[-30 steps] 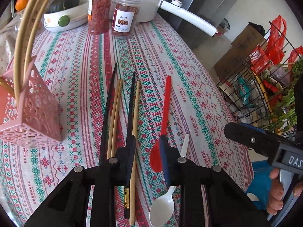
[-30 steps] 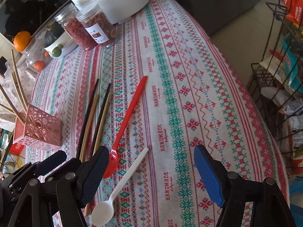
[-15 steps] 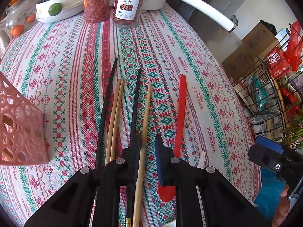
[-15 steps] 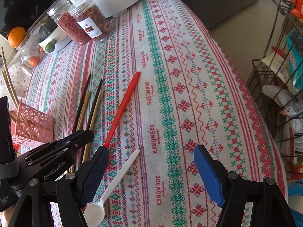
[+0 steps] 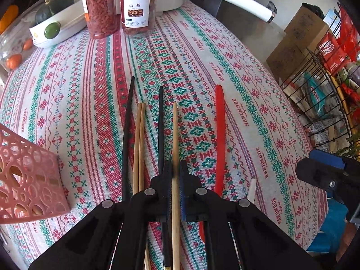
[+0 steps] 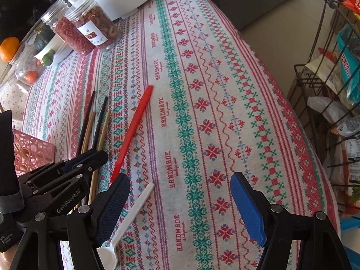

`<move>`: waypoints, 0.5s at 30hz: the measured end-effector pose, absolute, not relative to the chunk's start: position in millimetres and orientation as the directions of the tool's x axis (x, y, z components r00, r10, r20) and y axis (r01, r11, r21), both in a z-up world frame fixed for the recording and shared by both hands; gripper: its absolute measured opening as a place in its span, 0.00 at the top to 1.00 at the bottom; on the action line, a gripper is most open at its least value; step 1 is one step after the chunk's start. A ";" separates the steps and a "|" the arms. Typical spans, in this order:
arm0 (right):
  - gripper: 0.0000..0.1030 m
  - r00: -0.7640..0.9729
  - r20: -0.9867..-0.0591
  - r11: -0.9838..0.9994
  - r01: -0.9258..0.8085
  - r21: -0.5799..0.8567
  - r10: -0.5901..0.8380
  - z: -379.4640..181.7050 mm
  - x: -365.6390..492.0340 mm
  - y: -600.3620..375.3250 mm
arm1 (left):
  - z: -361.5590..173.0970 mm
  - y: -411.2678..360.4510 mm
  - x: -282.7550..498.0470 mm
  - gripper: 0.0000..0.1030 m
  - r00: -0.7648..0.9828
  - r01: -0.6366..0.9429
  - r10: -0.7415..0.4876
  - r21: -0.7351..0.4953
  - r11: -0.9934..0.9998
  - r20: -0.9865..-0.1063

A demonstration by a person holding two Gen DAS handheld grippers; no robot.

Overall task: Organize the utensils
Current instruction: 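Grasp another wooden chopstick with the left tool and lift it, then grasp the red spoon with the right tool while the left tool carries its chopstick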

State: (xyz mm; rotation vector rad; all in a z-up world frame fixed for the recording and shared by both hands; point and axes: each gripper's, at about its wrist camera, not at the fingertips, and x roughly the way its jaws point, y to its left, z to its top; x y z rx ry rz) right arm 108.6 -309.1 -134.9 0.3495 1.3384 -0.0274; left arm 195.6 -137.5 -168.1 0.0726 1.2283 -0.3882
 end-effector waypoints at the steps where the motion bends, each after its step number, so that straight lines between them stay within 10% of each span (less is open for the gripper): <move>1: 0.24 0.235 -0.955 0.947 0.221 0.232 0.179 -136.2 109.8 -308.7 | -163.7 -133.3 191.3 0.94 0.286 0.334 -0.255 -0.153 0.930 -0.924; 15: 0.24 0.226 -0.958 0.949 0.220 0.226 0.176 -154.8 141.5 -272.8 | -81.7 -68.7 120.5 0.94 0.453 0.412 -0.318 -0.121 0.903 -0.833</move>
